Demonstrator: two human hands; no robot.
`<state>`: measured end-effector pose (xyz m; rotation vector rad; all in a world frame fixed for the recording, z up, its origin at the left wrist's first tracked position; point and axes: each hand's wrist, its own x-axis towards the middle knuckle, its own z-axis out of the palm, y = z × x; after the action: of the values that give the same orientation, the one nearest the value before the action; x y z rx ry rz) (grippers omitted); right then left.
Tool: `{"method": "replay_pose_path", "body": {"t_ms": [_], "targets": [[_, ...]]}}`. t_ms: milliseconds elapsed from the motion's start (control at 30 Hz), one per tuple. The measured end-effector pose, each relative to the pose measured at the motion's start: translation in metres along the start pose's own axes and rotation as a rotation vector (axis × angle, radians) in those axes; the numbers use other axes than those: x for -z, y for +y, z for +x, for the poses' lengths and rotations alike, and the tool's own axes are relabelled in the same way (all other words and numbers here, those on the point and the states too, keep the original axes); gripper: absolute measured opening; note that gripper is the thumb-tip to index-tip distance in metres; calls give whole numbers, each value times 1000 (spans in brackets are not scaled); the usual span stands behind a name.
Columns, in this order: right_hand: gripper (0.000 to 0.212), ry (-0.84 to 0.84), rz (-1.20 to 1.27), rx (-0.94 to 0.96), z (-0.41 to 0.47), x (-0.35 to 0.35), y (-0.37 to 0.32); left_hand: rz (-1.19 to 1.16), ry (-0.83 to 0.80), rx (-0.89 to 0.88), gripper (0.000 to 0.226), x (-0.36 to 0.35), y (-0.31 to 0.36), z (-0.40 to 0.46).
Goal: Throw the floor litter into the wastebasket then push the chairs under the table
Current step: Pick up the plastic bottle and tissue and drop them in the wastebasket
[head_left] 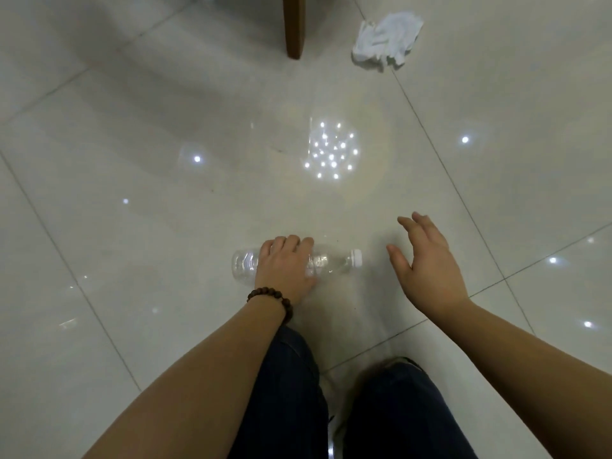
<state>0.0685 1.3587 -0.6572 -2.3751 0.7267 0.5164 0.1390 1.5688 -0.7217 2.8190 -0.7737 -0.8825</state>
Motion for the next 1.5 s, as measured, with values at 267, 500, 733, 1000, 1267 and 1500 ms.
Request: {"method": "replay_pose_path", "body": {"t_ms": [267,500,733,1000,1267,1500], "targets": [[50,106,57,-38,21,90,-64,-413,188,190,68,151,10,15],[54,166,114,18,124,130,-90,-397,282,250,70,230,-1,79],[66,147,-12,85,306,95,-65,-415,182,327,74,196,-11,198],[63,77,-270,139,392,39,-48,-499,217,349,67,165,-6,272],[17,289,-122,199,358,50,-55,-504,250,353,69,174,4,250],[26,358,43,218,234,133,-105,-529,310,331,73,257,24,155]]}}
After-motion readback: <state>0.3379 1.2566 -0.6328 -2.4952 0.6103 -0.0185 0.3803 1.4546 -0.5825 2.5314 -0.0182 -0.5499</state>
